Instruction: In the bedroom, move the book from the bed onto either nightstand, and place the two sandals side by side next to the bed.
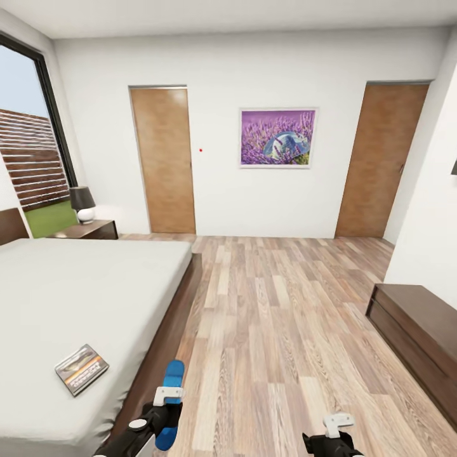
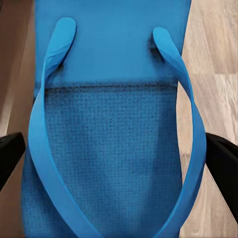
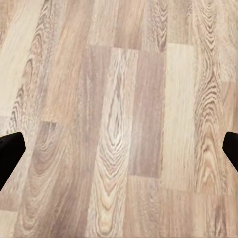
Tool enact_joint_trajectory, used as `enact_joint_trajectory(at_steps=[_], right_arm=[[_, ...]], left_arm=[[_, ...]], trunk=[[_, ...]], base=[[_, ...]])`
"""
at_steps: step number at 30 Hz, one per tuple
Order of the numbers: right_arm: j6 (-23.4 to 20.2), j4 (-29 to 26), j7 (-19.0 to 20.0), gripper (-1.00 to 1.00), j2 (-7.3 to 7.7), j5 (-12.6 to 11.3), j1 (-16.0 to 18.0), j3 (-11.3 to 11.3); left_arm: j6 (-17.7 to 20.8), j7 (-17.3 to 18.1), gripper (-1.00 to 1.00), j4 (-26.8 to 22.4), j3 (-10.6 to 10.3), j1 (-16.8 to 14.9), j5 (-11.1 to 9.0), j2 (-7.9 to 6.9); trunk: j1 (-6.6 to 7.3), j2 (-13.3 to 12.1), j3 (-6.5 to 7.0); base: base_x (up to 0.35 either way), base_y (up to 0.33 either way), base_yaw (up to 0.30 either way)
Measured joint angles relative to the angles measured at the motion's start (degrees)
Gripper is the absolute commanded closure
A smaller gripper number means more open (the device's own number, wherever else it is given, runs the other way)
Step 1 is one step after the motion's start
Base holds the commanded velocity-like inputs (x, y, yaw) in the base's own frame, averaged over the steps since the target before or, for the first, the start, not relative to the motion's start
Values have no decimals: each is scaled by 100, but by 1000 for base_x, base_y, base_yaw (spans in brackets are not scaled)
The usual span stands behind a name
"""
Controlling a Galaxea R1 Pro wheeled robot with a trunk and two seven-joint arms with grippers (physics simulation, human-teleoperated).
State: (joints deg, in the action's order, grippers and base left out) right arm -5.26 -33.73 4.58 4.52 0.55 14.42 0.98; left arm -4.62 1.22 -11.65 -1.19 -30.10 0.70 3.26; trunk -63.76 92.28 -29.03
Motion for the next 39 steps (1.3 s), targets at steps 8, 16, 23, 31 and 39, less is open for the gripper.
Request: enact_joint_trajectory(at_steps=[8,16,23,31,39], right_arm=[[0,9,-3,-100,0,0,1,3],[2,108,-14,-100,21,44,1,50],[2,108,-14,-100,21,44,1,50],[2,108,-14,-100,21,44,1,50],[2,108,-14,-100,21,44,1,50]], left_arm=[[3,-4,100,0,-37,0,0,0],[-97,-3,100,14,-46,4,-6,-11],[-97,-3,100,14,-46,4,-6,-11],[-97,-3,100,14,-46,4,-6,-11],[-97,-3,100,14,-46,4,-6,-11]], trunk=[[0,0,0],[-3,0,0],[-3,0,0],[-3,0,0],[-3,0,0]], base=[[279,-177,-1],[69,-48,0],[0,0,0],[0,0,0],[0,0,0]])
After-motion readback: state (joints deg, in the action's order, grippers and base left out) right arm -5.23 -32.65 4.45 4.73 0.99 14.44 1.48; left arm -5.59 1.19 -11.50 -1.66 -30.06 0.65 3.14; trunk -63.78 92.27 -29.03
